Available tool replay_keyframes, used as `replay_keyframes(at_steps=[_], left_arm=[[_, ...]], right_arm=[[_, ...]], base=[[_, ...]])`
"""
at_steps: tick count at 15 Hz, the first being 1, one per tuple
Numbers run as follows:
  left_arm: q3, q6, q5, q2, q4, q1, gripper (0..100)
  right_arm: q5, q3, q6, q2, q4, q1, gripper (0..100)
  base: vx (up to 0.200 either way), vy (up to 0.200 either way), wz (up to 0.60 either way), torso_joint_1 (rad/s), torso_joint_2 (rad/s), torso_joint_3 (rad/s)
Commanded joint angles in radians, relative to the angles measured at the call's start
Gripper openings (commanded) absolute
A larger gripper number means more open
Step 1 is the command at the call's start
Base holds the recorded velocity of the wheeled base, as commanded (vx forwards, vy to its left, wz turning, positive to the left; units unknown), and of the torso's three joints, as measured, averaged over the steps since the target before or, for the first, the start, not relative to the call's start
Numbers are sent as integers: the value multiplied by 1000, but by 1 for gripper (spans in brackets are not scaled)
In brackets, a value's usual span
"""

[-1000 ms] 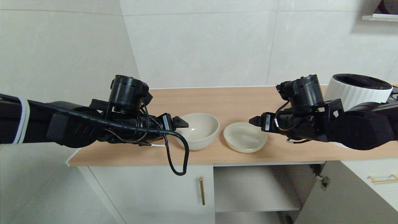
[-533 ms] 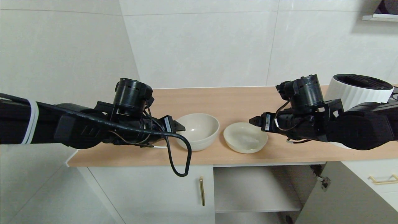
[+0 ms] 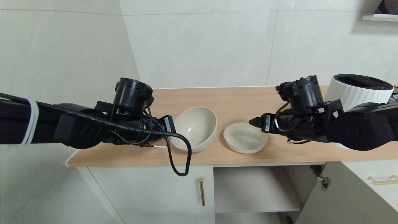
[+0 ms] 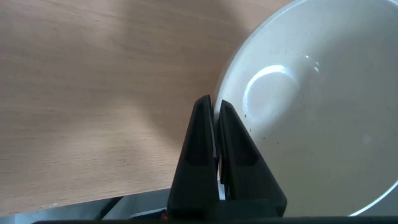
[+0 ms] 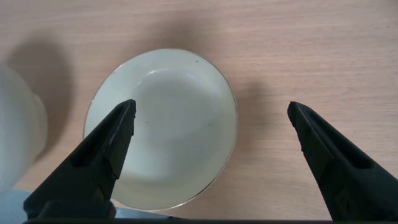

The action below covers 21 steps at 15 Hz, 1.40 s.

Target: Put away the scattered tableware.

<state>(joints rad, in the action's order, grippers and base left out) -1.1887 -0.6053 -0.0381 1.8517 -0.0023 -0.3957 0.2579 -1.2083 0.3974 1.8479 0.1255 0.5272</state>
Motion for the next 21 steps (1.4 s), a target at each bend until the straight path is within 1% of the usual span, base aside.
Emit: replay_keyframes(at_steps=[1, 6, 8, 19, 20, 21], left_arm=[[0, -1, 0, -9, -1, 0, 0], [0, -1, 4, -14, -1, 0, 0], [0, -1, 14, -14, -1, 0, 0], [0, -1, 14, -20, -1, 0, 0], [0, -1, 14, -20, -1, 0, 0], [0, -1, 14, -20, -1, 0, 0]], right_arm=[[14, 3, -9, 7, -3, 0, 100], [81, 3, -45, 54, -6, 2, 100], [83, 3, -51, 73, -6, 2, 100], [89, 12, -65, 97, -6, 5, 100], [89, 12, -65, 97, -7, 5, 0], [89, 12, -65, 97, -6, 5, 0]], base=[[0, 0, 0, 0, 0, 0], [0, 0, 0, 0, 0, 0], [0, 0, 0, 0, 0, 0], [0, 0, 0, 0, 0, 0], [0, 0, 0, 0, 0, 0], [0, 0, 0, 0, 0, 0]])
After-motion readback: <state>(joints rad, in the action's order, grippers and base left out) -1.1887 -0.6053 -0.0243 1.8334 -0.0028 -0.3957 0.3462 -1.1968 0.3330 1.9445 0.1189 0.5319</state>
